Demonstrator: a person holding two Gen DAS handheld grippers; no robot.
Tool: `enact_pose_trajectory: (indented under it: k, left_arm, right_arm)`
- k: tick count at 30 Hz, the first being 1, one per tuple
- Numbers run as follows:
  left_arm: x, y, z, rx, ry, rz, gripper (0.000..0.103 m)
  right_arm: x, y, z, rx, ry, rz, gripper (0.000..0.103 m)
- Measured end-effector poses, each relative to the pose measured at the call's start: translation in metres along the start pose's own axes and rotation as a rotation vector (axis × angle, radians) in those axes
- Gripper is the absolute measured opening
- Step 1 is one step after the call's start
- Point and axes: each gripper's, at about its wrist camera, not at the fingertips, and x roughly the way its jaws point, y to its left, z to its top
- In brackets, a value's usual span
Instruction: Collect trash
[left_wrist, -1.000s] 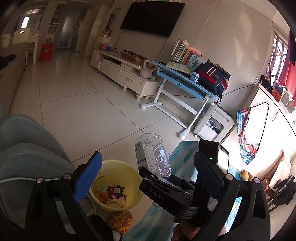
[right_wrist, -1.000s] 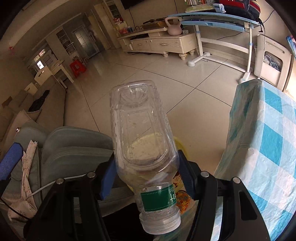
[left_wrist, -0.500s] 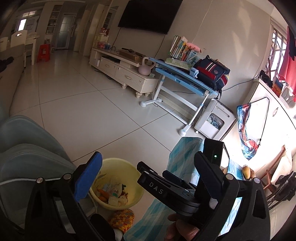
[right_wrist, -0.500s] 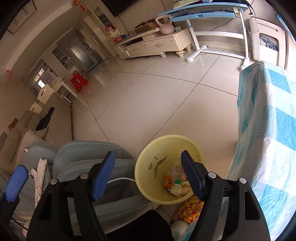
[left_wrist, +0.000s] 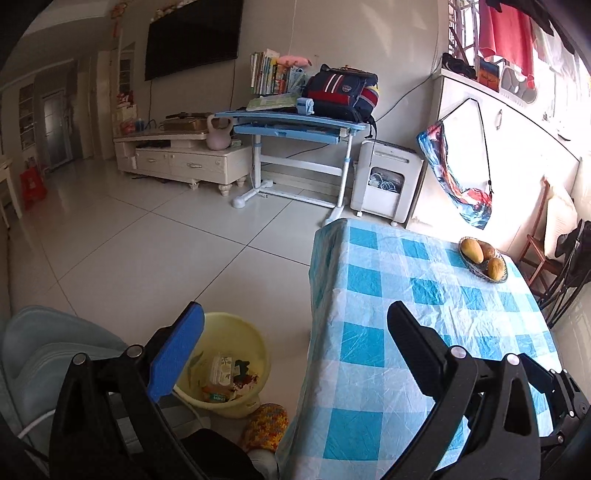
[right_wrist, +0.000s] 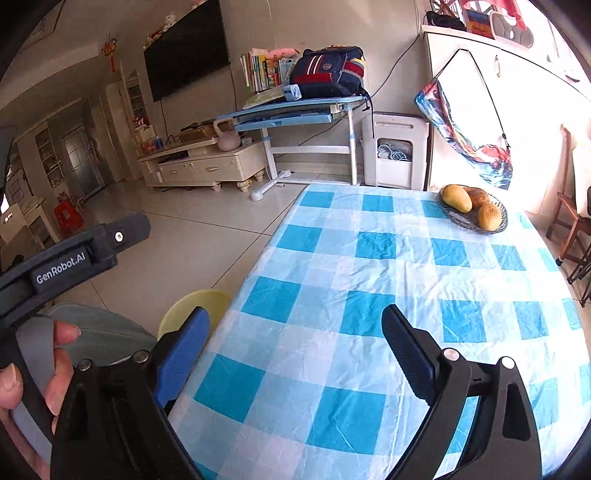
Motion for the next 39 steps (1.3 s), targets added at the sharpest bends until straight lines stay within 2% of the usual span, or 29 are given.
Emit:
enact_pose_trajectory:
  k: [3,6,11,16,22,30,39]
  left_arm:
    - [-0.017,-0.029,-0.011,0.09,-0.002,-0.018,0.096]
    - [-0.038,-0.049,-0.027,0.133,0.018,-0.038,0.096]
    - [-0.075,-0.061,-0.052,0.14,0.028,-0.038,0.096]
    - [-0.107,-0.059,-0.059,0.151,0.014,-0.023,0.096]
    - [-0.136,-0.047,-0.06,0.112,0.008,-0.038,0.096]
    - [-0.167,-0.054,-0.068,0.166,-0.017,-0.051,0.096]
    - [-0.185,-0.064,-0.064,0.171,-0.043,-0.059,0.096]
  right_arm:
    - [-0.038,-0.023,-0.011,0.021,-0.054,-0.08,0.093]
    - [-0.068,-0.038,-0.022,0.042,-0.094,-0.132,0.095]
    - [-0.104,-0.046,-0.037,0.053,-0.13,-0.159,0.096]
    - [-0.132,-0.044,-0.049,0.035,-0.158,-0.17,0.096]
    - [-0.154,-0.044,-0.059,0.055,-0.179,-0.173,0.096]
    - [-0.173,-0.036,-0.065,0.044,-0.191,-0.185,0.096]
    - [-0.189,-0.037,-0.069,0.026,-0.208,-0.224,0.096]
